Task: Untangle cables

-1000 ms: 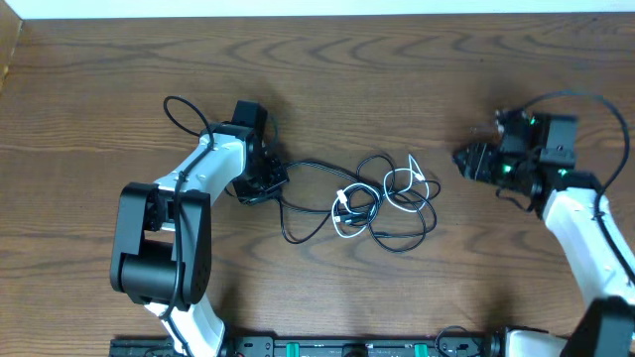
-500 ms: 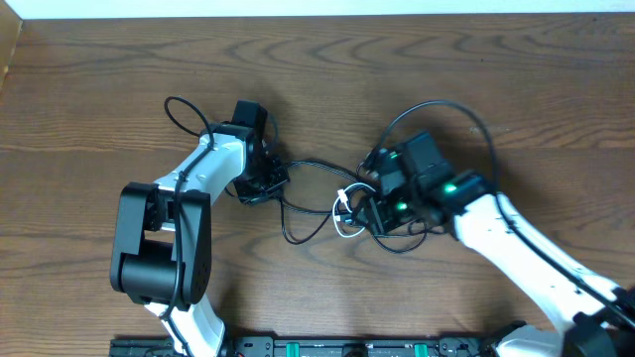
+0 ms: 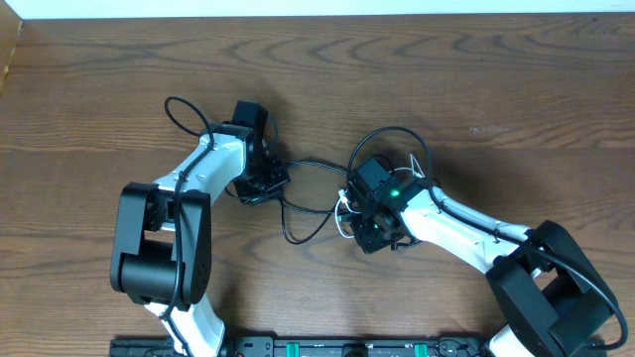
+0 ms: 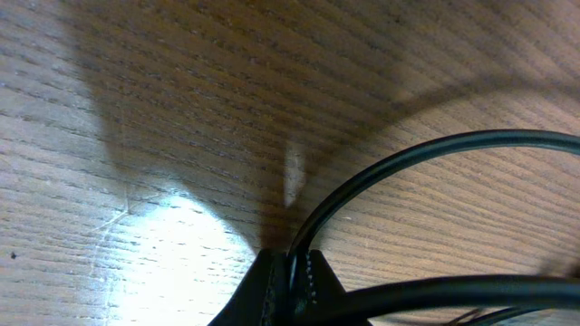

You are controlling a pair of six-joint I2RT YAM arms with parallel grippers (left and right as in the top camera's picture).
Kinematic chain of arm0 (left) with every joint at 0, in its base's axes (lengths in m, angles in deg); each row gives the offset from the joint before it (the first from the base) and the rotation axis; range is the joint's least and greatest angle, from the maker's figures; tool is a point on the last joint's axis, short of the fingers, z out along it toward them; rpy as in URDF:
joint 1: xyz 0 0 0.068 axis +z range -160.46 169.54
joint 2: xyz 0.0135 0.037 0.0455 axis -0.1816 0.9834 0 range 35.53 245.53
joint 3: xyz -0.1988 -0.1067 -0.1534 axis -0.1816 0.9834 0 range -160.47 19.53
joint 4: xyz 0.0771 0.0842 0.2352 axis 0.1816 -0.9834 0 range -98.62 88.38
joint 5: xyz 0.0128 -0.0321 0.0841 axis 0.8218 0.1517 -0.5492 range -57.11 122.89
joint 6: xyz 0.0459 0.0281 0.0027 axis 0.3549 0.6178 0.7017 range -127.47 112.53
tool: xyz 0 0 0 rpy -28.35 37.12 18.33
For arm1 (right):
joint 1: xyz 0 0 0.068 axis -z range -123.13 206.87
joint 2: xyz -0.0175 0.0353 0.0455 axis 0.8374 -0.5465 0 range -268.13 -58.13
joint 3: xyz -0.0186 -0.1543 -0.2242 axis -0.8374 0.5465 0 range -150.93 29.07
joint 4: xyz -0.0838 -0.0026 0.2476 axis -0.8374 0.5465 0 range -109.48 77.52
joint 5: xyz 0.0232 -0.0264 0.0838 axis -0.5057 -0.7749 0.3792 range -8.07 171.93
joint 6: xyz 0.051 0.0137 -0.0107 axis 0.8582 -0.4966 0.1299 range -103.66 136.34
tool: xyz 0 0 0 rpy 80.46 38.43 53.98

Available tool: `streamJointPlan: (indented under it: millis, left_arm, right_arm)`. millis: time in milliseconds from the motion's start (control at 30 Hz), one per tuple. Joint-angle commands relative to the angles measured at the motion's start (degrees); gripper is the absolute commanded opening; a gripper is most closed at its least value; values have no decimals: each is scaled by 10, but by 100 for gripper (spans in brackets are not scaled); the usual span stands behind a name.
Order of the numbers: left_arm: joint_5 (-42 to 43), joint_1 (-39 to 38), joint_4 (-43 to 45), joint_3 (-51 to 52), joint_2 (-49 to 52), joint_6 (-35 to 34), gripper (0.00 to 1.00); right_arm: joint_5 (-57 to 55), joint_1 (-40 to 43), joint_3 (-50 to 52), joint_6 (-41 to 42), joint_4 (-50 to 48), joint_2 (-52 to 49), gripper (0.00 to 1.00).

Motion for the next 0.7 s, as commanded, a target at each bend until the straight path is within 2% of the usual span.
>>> streamJointPlan:
  millis: [0, 167, 433, 667]
  left_arm:
    - [5, 3, 0, 7, -5, 3, 7]
    - [5, 3, 0, 7, -5, 3, 7]
    - [5, 3, -1, 7, -5, 3, 7]
    - [5, 3, -1, 7, -5, 3, 7]
  right_arm:
    - [-4, -2, -11, 3, 5, -3, 27]
    - [-3, -2, -46, -24, 32, 37, 29]
    - [-71, -2, -42, -23, 41, 43, 31]
    - [-66, -3, -16, -12, 35, 42, 31]
